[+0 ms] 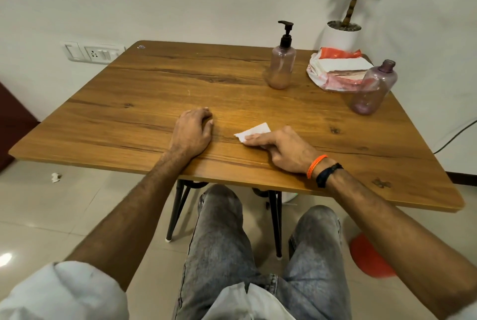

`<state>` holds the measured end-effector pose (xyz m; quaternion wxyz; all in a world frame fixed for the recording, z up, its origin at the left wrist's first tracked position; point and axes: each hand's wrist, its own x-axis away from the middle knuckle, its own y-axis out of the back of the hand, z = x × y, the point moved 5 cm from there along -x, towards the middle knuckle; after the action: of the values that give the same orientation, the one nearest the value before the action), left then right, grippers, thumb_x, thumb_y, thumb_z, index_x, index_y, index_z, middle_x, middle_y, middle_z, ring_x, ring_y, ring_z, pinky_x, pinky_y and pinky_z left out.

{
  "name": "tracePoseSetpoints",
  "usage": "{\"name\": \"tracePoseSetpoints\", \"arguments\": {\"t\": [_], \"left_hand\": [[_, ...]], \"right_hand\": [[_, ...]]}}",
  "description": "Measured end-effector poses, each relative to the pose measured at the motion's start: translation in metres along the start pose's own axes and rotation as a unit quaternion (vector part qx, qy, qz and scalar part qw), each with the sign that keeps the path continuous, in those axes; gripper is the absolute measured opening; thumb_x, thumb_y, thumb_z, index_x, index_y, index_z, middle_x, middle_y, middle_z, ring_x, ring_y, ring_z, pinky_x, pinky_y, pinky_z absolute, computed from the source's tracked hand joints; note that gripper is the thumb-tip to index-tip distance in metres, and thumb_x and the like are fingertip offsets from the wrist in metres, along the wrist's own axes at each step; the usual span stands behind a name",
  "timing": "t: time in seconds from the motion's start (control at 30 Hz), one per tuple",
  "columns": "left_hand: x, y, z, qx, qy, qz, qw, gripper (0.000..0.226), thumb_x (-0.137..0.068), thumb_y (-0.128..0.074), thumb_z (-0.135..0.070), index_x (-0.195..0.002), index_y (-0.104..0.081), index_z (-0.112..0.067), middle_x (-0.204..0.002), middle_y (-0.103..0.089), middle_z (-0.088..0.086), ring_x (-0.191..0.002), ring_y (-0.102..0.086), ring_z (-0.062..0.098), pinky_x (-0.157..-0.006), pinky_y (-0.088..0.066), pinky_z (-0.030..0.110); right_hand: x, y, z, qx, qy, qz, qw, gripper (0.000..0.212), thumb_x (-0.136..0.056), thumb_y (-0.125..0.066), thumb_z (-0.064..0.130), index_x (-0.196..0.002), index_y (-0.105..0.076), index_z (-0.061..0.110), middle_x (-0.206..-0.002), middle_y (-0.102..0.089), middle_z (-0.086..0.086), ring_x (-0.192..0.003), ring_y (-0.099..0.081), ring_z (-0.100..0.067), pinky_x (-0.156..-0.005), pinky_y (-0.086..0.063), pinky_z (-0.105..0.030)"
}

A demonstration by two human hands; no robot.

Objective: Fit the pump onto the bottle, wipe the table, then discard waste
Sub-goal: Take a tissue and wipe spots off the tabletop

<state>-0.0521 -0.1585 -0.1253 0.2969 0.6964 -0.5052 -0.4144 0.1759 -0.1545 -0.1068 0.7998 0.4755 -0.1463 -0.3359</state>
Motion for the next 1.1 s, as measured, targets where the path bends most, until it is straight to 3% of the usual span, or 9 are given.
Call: {"name": "tracePoseSetpoints", "arguments": {"t": [0.2, 0.33, 0.43, 0.53, 0.77, 0.9, 1.0, 1.1], "left_hand": [[0.001, 0.001, -0.002, -0.002, 0.006, -0.002, 1.000, 0.039, -0.096, -0.051, -0.029, -0.131, -0.056, -0.013, -0.140, -0.054, 0.005, -0.131, -0.043, 0.023, -0.113, -0.030, 0.041], [0.002, 0.001, -0.003, 0.007, 0.006, 0.007, 1.000, 0.038, -0.097, -0.051, -0.028, -0.131, -0.055, -0.012, -0.140, -0.053, 0.006, -0.132, -0.043, 0.024, -0.113, -0.030, 0.042], [0.003, 0.004, -0.006, 0.005, 0.007, 0.002, 1.000, 0.037, -0.097, -0.051, -0.027, -0.129, -0.057, -0.012, -0.138, -0.055, 0.006, -0.130, -0.044, 0.024, -0.112, -0.032, 0.042], [0.005, 0.005, -0.008, 0.004, 0.008, 0.001, 1.000, 0.037, -0.097, -0.051, -0.027, -0.130, -0.057, -0.012, -0.138, -0.055, 0.006, -0.130, -0.045, 0.024, -0.113, -0.032, 0.043], [0.009, 0.008, -0.013, 0.001, 0.008, -0.003, 1.000, 0.037, -0.097, -0.051, -0.025, -0.130, -0.056, -0.010, -0.136, -0.057, 0.009, -0.129, -0.045, 0.025, -0.112, -0.034, 0.043], [0.010, 0.008, -0.013, 0.002, 0.008, -0.002, 1.000, 0.037, -0.097, -0.051, -0.026, -0.130, -0.056, -0.010, -0.136, -0.056, 0.008, -0.130, -0.045, 0.025, -0.112, -0.033, 0.042], [0.009, 0.007, -0.012, 0.002, 0.005, 0.004, 1.000, 0.037, -0.097, -0.050, -0.026, -0.131, -0.056, -0.011, -0.138, -0.055, 0.008, -0.130, -0.044, 0.025, -0.112, -0.033, 0.042], [0.010, 0.007, -0.011, 0.003, 0.004, 0.008, 1.000, 0.038, -0.097, -0.050, -0.027, -0.131, -0.056, -0.011, -0.138, -0.055, 0.008, -0.130, -0.044, 0.025, -0.113, -0.033, 0.043]], "right_hand": [[0.026, -0.008, 0.020, -0.040, 0.087, 0.091, 0.991, 0.059, -0.083, -0.049, -0.012, -0.127, -0.064, 0.024, -0.135, -0.059, 0.009, -0.131, -0.047, 0.000, -0.115, -0.031, -0.021], [0.024, 0.009, 0.008, -0.091, 0.032, -0.006, 0.995, 0.050, -0.087, -0.053, -0.008, -0.124, -0.065, 0.024, -0.130, -0.062, 0.011, -0.128, -0.050, -0.002, -0.110, -0.038, -0.023], [0.018, 0.008, 0.002, -0.041, -0.005, -0.050, 0.998, 0.054, -0.086, -0.051, -0.012, -0.126, -0.064, 0.021, -0.132, -0.061, 0.005, -0.130, -0.049, -0.007, -0.114, -0.035, -0.026], [0.018, -0.007, 0.010, -0.001, 0.025, -0.011, 1.000, 0.059, -0.082, -0.048, -0.015, -0.129, -0.061, 0.018, -0.136, -0.059, 0.001, -0.132, -0.047, -0.010, -0.116, -0.033, -0.030], [0.042, -0.025, 0.037, -0.067, 0.132, 0.064, 0.987, 0.060, -0.078, -0.048, -0.018, -0.123, -0.067, 0.016, -0.130, -0.063, 0.002, -0.126, -0.053, -0.004, -0.109, -0.043, -0.030], [0.044, 0.000, 0.017, -0.128, 0.050, -0.018, 0.990, 0.057, -0.082, -0.049, -0.016, -0.123, -0.066, 0.020, -0.130, -0.063, 0.005, -0.127, -0.053, -0.004, -0.106, -0.044, -0.023], [0.041, 0.014, 0.000, -0.057, -0.023, -0.096, 0.993, 0.056, -0.083, -0.050, -0.016, -0.123, -0.066, 0.019, -0.130, -0.062, 0.002, -0.128, -0.051, -0.006, -0.106, -0.033, -0.008], [0.041, 0.007, -0.001, -0.005, -0.035, -0.069, 0.997, 0.059, -0.081, -0.046, -0.019, -0.125, -0.065, 0.016, -0.135, -0.059, 0.001, -0.131, -0.048, -0.009, -0.109, -0.030, -0.010]]}}
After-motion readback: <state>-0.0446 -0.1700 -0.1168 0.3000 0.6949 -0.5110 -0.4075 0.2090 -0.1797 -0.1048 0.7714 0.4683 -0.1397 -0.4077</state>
